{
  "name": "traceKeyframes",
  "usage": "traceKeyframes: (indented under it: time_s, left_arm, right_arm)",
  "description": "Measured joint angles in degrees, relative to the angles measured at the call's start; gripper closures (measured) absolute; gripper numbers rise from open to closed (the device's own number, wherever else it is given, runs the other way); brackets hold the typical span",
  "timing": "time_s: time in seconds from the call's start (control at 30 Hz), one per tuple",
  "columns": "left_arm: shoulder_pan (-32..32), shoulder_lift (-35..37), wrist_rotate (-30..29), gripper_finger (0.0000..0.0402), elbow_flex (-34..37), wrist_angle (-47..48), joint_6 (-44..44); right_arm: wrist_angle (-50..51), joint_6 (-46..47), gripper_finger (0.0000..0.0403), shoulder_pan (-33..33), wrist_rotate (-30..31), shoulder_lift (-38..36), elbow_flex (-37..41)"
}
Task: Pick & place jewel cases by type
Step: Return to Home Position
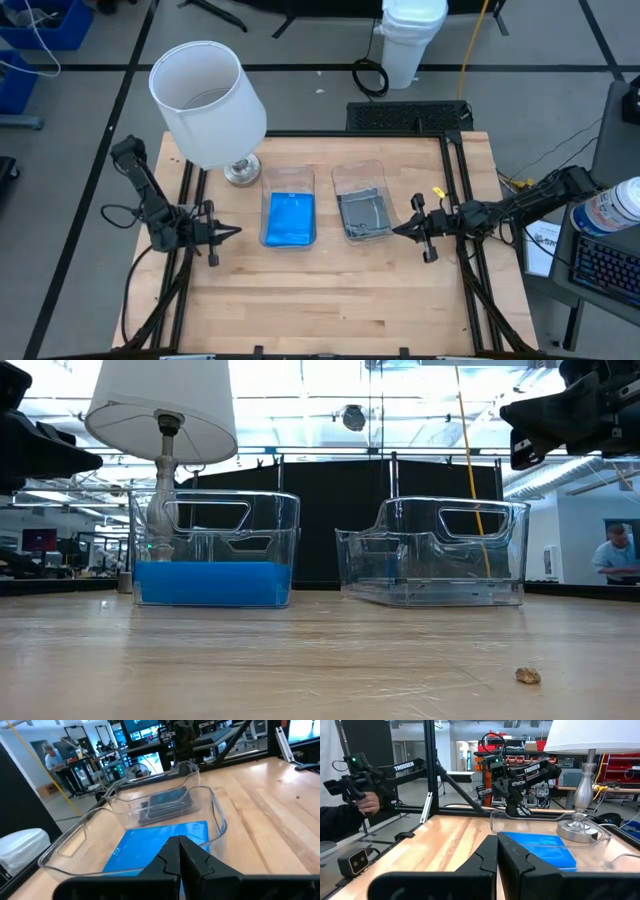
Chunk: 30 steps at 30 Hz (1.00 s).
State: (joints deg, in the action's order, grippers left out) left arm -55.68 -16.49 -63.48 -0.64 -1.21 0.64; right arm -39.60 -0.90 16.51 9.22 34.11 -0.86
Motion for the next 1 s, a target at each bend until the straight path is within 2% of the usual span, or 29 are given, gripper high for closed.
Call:
traceKeyframes:
  time_s: [0.47, 1.0]
  left_arm:
    - [0.0, 0.0, 0.61, 0.0339, 0.0, -0.61, 1.86]
    - [0.0, 0.0, 0.61, 0.0335, 0.0, -0.67, 1.87]
  right_arm:
    - [0.1, 0.17, 0.0403, 0.0, -0.23, 0.0, 0.0]
    - [0.17, 0.21, 0.0403, 0.0, -0.23, 0.0, 0.02]
